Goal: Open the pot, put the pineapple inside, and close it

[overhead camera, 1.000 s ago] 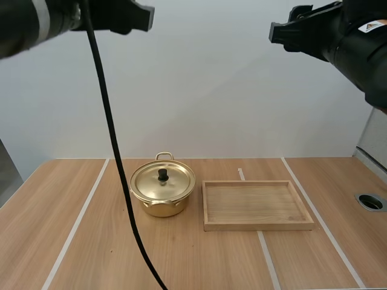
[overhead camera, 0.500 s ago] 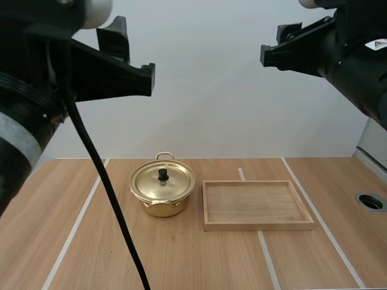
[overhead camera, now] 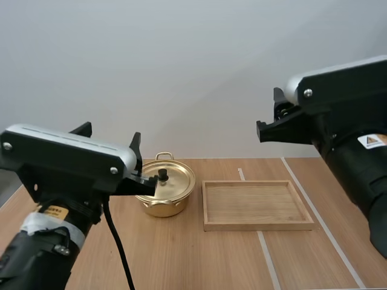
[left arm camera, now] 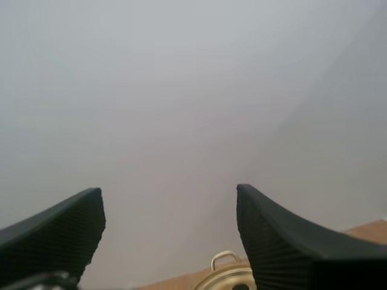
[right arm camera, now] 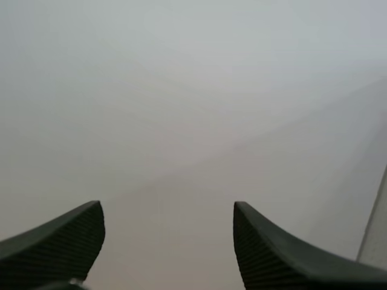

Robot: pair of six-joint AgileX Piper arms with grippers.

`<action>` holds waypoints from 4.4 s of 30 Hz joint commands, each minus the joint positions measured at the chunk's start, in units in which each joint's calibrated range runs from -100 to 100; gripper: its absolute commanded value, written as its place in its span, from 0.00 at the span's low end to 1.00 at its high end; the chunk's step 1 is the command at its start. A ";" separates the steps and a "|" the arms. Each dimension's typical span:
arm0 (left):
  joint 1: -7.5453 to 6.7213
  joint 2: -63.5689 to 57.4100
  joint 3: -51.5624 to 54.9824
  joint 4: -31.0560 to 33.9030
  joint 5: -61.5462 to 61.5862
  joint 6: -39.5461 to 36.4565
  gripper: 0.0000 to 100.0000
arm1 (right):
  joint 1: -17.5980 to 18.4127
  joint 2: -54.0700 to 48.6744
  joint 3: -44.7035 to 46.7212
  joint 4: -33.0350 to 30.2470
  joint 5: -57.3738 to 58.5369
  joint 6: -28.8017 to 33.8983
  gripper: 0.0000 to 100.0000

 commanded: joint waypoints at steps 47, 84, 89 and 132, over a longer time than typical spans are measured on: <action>2.12 -4.16 19.43 4.10 19.03 -7.60 1.00 | -0.52 -10.82 33.20 -15.24 14.09 21.05 1.00; 2.11 -4.16 19.43 12.59 17.32 -11.88 0.45 | 6.03 -9.38 33.20 -47.54 12.77 45.57 1.00; 2.11 -4.16 19.43 18.74 17.08 -11.78 0.00 | 6.03 -9.38 33.20 -44.94 12.77 42.50 0.75; 2.34 -4.16 19.43 37.83 16.39 -34.66 0.00 | 6.03 -9.38 33.20 -46.80 11.18 49.37 0.00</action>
